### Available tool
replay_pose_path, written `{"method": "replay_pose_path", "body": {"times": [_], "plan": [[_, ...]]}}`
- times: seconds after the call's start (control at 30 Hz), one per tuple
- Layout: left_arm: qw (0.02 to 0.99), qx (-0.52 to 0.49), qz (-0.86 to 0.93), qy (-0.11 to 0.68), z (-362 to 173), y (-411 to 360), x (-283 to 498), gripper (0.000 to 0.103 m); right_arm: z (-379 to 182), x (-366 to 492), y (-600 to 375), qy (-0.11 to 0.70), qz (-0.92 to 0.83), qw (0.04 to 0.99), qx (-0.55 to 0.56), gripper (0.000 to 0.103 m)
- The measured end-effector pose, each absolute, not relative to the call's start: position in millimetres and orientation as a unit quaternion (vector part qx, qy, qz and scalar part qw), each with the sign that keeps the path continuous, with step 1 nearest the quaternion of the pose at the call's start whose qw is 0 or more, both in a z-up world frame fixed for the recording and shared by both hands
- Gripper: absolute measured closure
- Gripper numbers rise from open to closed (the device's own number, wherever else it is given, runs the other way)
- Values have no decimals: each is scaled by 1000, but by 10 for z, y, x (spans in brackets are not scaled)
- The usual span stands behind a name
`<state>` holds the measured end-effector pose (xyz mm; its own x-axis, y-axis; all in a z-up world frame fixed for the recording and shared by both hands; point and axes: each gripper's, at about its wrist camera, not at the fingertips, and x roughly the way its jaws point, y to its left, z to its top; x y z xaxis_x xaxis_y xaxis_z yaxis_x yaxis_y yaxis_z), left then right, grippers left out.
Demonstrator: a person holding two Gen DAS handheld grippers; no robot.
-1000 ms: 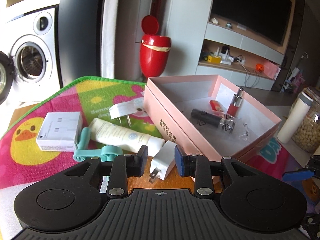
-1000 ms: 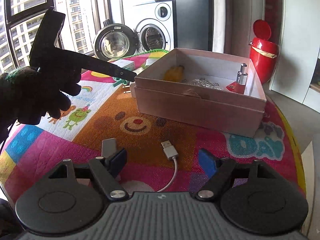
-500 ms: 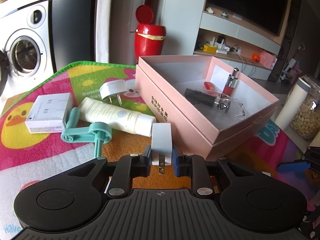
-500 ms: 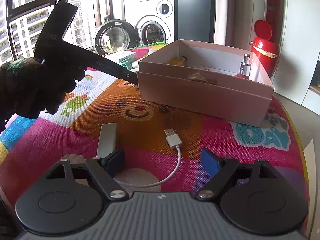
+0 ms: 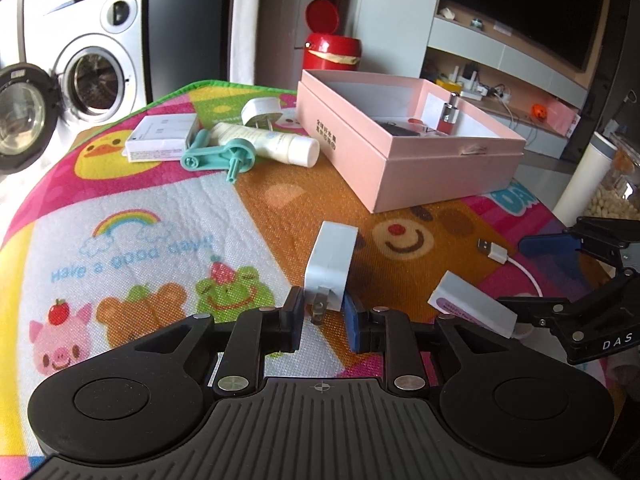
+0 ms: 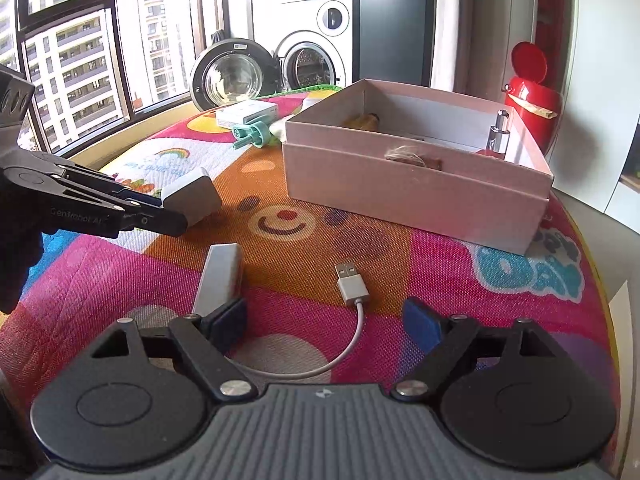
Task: Organize rigid objects
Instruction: 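Grasp the white cable plug with right while left grasps the white wall adapter, then place the white adapter in the pink box with left while right places the cable plug in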
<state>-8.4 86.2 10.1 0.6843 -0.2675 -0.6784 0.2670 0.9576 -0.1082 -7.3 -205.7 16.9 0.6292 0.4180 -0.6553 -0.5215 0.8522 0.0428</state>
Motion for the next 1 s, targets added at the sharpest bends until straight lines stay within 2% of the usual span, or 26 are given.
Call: {"method": "replay_pose_path", "body": {"times": [0.2, 0.33, 0.53, 0.73, 0.87, 0.93, 1.0], "plan": [[922, -10, -144, 361, 66, 790, -4, 75, 164, -82, -2067, 342, 261, 900, -72, 15], [923, 12, -146, 356, 54, 707, -18, 69, 159, -86, -2073, 342, 262, 900, -71, 13], [928, -4, -121, 352, 40, 670, -38, 69, 155, -92, -2076, 341, 262, 900, -71, 12], [920, -71, -96, 373, 98, 772, 71, 73, 237, -155, -2127, 323, 261, 909, -50, 12], [925, -41, -95, 366, 101, 696, 101, 73, 392, -222, -2008, 306, 289, 905, -66, 12], [928, -26, -95, 360, 94, 658, 107, 73, 406, -216, -1893, 317, 313, 892, -74, 18], [930, -21, -98, 354, 82, 647, 111, 73, 372, -177, -1768, 338, 333, 877, -80, 40]]}}
